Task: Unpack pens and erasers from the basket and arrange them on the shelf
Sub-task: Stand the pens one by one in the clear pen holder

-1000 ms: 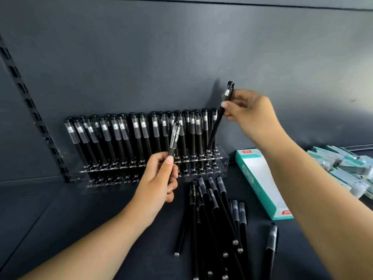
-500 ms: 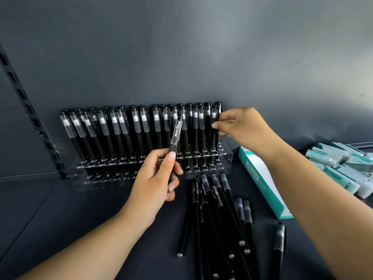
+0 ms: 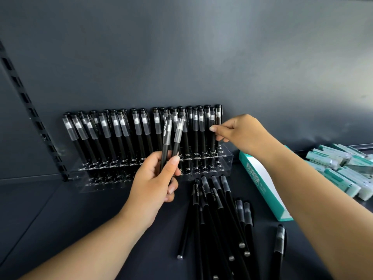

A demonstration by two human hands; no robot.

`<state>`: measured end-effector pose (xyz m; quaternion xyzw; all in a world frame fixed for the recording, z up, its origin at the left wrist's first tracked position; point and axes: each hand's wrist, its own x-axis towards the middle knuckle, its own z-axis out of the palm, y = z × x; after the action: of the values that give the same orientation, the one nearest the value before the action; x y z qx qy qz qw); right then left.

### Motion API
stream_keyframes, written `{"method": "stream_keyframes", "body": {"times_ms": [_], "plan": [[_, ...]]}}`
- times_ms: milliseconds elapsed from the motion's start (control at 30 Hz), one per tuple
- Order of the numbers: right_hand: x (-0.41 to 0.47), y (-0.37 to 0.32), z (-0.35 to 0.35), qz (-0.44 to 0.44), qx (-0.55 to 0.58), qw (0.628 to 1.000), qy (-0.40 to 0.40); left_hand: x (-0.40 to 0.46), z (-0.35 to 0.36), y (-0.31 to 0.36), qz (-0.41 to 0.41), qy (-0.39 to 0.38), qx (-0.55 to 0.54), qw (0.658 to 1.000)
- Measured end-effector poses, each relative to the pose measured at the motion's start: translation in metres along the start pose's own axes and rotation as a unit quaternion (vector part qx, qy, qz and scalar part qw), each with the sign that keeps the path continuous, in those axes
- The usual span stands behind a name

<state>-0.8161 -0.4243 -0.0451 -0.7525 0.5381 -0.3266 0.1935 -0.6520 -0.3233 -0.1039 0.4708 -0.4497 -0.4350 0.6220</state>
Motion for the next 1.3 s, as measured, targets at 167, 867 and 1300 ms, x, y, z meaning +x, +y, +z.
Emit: {"method": "stream_keyframes", "body": {"times_ms": [167, 867, 1300], "plan": [[-0.007, -0.011, -0.006, -0.027, -0.02, 0.999, 0.025, -0.001, 0.002, 0.002, -0.003, -0.007, -0.001, 1.0], [-0.007, -0.027, -0.029, -0.068, 0.26, 0.96, 0.077, 0.005, -0.003, -0.007, 0.018, 0.046, 0.143, 0.989], [0.002, -0.005, -0.026, -0.069, 0.032, 0.977, 0.198, 0.002, 0.003, -0.004, 0.057, -0.032, 0.074, 0.995]]}}
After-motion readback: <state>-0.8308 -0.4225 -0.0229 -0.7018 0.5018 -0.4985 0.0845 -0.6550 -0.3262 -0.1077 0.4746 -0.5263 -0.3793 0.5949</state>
